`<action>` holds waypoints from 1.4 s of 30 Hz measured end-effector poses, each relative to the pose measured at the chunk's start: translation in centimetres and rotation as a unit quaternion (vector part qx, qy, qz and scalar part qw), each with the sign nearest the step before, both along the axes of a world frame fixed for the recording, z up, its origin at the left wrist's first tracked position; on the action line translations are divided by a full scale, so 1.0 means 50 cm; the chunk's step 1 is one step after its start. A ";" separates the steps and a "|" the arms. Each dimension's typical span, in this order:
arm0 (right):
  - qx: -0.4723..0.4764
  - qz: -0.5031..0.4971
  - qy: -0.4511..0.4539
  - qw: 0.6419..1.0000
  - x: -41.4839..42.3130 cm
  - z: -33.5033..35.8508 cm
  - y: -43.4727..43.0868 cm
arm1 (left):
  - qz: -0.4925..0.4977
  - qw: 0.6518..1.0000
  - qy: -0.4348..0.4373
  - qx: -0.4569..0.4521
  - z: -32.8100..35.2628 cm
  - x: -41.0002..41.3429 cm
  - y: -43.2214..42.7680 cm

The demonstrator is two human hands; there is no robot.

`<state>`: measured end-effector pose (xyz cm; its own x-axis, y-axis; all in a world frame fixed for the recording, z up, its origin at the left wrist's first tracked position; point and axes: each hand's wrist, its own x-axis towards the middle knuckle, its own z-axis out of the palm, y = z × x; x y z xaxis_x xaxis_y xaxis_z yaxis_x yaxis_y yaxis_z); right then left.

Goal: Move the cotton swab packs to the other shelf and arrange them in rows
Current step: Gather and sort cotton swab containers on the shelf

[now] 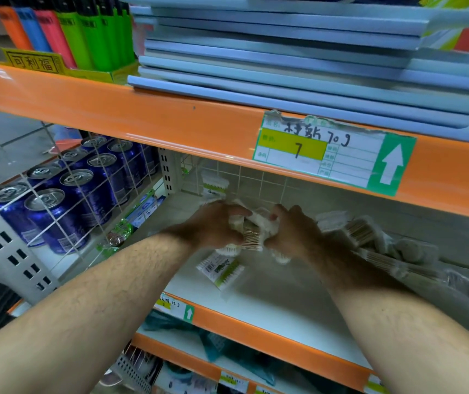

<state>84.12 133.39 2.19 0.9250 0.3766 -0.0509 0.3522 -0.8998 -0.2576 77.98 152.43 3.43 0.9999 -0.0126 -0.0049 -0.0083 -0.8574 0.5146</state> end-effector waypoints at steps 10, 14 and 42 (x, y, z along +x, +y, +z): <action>-0.052 0.028 0.043 0.997 -0.021 0.015 -0.015 | -0.014 1.000 0.025 -0.008 0.003 -0.013 0.000; -0.037 0.011 0.091 0.995 -0.022 0.021 -0.015 | -0.014 0.999 0.045 -0.026 0.004 -0.010 0.005; -0.084 0.050 0.060 0.993 -0.008 0.013 -0.010 | -0.039 0.989 0.138 0.031 0.042 -0.007 0.005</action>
<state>83.70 132.88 2.83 0.8668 0.4430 -0.2290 0.4175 -0.8958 -0.1524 77.61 152.68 5.52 0.9562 -0.0809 -0.2813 0.0578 -0.8900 0.4523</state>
